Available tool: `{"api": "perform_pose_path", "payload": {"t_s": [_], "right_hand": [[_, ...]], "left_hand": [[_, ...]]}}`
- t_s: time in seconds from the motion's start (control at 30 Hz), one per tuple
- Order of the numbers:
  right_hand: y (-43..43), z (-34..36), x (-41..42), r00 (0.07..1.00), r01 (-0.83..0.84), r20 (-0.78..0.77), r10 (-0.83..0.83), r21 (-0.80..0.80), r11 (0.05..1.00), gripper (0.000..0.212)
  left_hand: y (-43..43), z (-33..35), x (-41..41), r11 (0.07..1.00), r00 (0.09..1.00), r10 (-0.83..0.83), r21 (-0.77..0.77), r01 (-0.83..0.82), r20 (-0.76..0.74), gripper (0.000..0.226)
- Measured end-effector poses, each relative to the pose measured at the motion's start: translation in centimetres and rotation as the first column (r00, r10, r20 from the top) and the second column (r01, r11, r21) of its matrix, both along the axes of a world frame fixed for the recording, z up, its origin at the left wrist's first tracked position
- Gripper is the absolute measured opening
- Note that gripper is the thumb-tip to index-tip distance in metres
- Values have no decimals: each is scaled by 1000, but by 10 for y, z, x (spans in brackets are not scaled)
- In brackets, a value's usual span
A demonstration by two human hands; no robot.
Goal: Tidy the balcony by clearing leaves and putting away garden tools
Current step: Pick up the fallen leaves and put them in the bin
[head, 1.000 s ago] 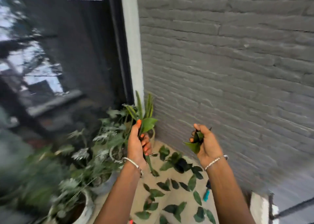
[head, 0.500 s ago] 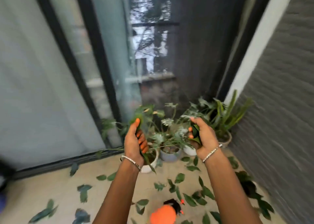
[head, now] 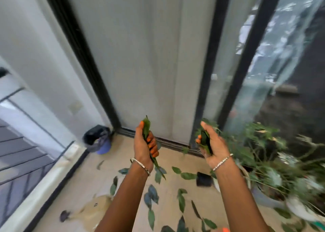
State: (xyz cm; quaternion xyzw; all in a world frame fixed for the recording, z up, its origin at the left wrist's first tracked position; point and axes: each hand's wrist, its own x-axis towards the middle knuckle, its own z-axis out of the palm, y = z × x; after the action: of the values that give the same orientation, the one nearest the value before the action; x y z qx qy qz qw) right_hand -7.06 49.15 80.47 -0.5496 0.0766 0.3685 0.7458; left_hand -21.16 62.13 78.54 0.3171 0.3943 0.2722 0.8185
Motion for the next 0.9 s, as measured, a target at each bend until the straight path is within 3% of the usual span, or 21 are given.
{"api": "perform_pose_path", "payload": {"t_s": [0.3, 0.53, 0.77, 0.9], "right_hand": [[164, -18, -34, 965, -261, -7, 261, -33, 965, 27], [274, -50, -24, 915, -404, -34, 403, -142, 904, 25], [426, -64, 0, 848, -529, -64, 526, -180, 830, 22], [498, -79, 7, 799, -596, -74, 597, -233, 769, 25]], "left_hand": [[128, -25, -74, 924, 913, 379, 11, -382, -153, 59], [199, -54, -86, 856, 820, 502, 26, -516, -274, 56], [307, -57, -75, 759, 701, 631, 78, -646, -331, 31], [361, -65, -73, 713, 658, 675, 69, -697, -334, 27]]}}
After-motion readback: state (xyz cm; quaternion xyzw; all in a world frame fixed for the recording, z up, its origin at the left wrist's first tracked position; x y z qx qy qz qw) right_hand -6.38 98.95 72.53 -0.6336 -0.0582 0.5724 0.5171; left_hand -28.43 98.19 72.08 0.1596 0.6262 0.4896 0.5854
